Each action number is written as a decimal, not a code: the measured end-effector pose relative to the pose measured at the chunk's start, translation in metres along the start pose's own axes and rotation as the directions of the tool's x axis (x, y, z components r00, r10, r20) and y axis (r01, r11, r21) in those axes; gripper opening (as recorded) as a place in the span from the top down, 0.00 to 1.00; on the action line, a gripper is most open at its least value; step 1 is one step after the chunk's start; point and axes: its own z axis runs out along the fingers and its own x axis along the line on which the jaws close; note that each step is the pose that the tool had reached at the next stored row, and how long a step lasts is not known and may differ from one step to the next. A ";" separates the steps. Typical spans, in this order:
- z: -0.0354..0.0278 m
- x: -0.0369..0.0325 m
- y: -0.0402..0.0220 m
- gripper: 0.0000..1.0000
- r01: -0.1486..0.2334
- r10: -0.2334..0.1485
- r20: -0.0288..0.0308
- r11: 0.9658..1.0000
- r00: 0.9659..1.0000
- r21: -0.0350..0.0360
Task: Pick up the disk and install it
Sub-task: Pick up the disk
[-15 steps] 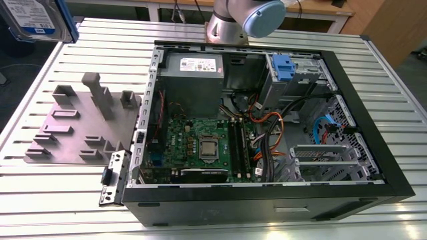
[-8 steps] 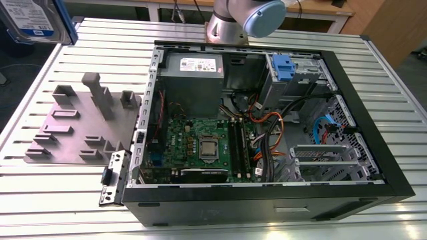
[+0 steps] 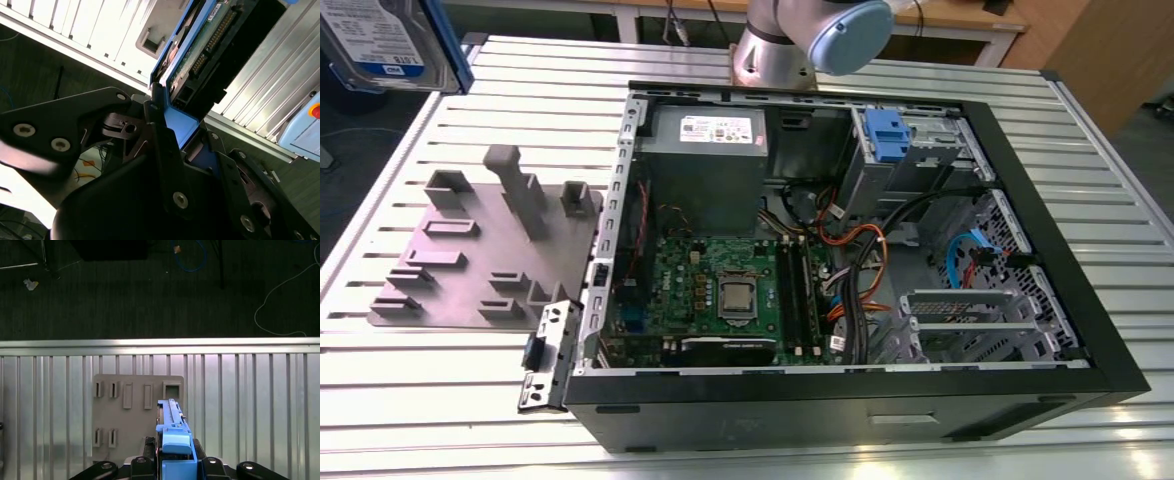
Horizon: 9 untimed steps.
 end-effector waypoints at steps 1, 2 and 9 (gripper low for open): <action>0.0000 0.0001 -0.0001 0.63 0.000 0.000 0.000 1.000 1.000 0.000; 0.0001 0.0001 -0.0004 0.63 0.000 0.000 0.000 1.000 1.000 0.000; 0.0000 0.0001 -0.0037 0.63 0.000 0.000 0.000 1.000 1.000 0.000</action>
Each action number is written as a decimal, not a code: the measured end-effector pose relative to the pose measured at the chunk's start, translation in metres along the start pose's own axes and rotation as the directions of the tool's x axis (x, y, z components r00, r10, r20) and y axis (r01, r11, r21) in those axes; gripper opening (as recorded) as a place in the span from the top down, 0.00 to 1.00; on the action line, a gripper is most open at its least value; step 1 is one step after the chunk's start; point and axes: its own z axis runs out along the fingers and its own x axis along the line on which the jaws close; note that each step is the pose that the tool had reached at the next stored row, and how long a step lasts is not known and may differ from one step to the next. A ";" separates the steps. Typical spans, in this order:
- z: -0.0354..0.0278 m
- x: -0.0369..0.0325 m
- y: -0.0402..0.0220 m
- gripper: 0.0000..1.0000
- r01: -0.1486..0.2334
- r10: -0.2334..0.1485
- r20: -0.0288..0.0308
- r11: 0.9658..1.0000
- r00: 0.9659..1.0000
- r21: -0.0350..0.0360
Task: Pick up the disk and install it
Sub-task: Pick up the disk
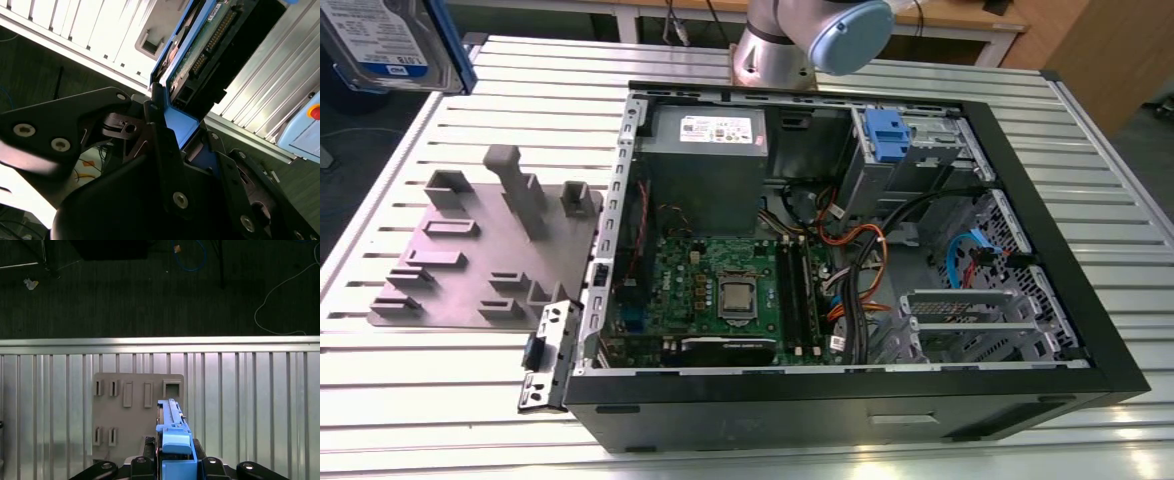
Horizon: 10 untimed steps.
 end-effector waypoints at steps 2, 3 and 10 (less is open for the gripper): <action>0.0000 0.0000 -0.0013 0.63 0.000 0.000 0.000 1.000 1.000 0.000; 0.0000 0.0000 -0.0020 0.63 0.000 0.000 0.000 1.000 1.000 0.000; 0.0000 -0.0002 -0.0070 0.63 0.000 0.000 0.000 1.000 1.000 0.000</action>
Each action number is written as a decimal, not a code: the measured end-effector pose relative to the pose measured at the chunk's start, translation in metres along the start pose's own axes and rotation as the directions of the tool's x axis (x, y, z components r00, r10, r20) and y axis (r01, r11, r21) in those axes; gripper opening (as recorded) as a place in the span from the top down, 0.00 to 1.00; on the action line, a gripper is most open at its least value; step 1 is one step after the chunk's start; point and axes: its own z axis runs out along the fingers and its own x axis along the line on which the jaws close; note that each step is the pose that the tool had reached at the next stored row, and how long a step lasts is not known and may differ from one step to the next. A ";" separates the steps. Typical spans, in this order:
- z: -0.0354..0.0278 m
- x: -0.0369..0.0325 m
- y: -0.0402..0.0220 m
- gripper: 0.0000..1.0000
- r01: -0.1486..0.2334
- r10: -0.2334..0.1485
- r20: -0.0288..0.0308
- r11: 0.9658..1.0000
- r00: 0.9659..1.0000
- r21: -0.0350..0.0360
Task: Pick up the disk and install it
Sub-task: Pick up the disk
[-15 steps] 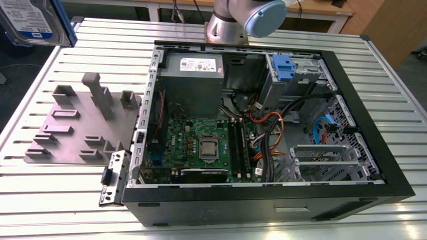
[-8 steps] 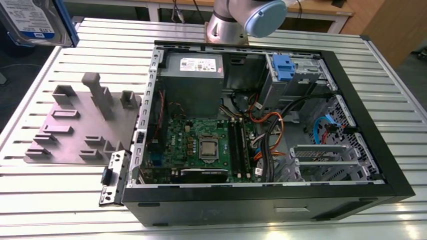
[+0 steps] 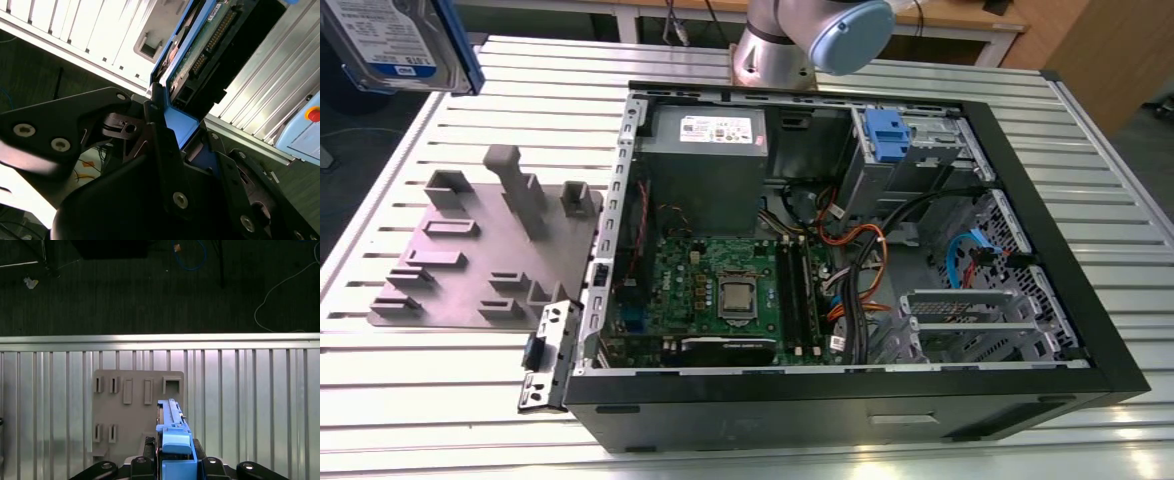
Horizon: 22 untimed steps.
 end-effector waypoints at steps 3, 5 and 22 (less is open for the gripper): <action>0.0000 -0.0001 -0.0018 0.63 0.000 0.000 0.000 1.000 1.000 0.000; 0.0000 0.0000 -0.0028 0.63 0.000 0.000 0.000 1.000 1.000 0.000; 0.0000 -0.0002 -0.0081 0.63 0.000 0.000 0.000 1.000 1.000 0.000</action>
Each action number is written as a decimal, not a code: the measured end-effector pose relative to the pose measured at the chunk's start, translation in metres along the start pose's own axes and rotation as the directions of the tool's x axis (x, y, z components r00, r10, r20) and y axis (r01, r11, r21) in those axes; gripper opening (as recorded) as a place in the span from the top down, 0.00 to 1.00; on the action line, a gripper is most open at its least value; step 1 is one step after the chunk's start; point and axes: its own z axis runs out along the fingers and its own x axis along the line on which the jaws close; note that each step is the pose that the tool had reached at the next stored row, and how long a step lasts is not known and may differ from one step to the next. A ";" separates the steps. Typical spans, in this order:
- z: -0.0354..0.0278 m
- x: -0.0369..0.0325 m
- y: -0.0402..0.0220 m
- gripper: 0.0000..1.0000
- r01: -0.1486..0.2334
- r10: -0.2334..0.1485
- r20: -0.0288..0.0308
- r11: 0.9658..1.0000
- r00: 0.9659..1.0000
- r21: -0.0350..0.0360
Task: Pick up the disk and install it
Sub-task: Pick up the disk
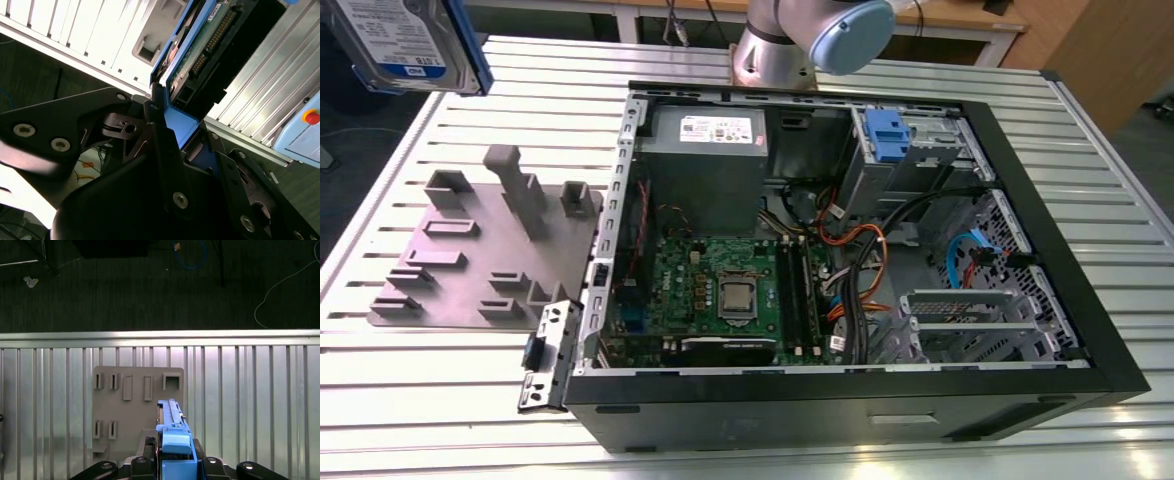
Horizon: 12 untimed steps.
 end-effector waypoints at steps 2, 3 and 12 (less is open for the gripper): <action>0.0000 0.0000 -0.0007 0.63 0.000 0.000 0.000 1.000 1.000 0.000; 0.0000 0.0000 -0.0011 0.63 0.000 0.000 0.000 1.000 1.000 0.000; 0.0000 -0.0001 -0.0028 0.63 0.000 0.000 0.000 1.000 1.000 0.000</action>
